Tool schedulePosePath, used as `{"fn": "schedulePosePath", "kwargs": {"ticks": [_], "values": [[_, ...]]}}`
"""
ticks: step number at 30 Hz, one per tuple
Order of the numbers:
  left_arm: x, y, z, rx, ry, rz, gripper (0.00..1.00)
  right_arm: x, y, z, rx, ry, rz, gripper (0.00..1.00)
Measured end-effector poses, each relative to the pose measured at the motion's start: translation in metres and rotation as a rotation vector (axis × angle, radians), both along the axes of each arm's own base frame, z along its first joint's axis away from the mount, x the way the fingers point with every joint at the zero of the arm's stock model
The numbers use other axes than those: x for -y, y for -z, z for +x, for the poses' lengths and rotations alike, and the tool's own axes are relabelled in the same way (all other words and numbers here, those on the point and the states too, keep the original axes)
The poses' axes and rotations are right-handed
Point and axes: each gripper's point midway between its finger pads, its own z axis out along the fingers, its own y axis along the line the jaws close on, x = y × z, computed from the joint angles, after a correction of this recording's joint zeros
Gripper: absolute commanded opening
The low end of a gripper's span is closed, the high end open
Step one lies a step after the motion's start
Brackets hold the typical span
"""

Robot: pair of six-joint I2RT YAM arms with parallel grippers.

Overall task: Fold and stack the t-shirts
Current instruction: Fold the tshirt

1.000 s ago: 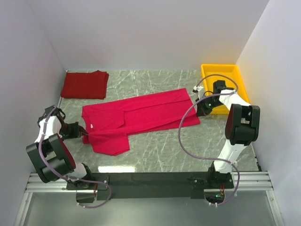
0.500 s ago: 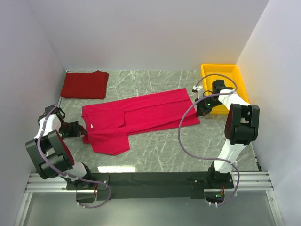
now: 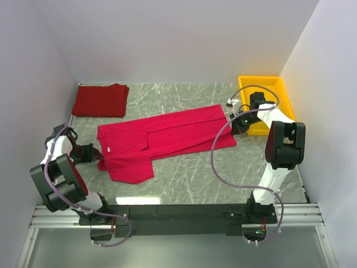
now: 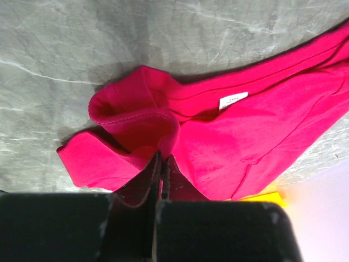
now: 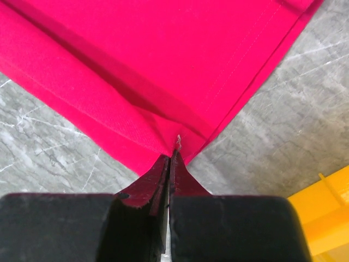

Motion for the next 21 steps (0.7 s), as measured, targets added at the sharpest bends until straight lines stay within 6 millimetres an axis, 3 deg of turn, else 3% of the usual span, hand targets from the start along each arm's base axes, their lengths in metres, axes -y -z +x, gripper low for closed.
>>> {"fn": "schedulePosePath", "kwargs": {"ticks": [21], "values": [[-0.002, -0.003, 0.004, 0.011, 0.0, 0.006, 0.02, -0.004, 0.0, 0.014, 0.008, 0.015, 0.001, 0.0]]}}
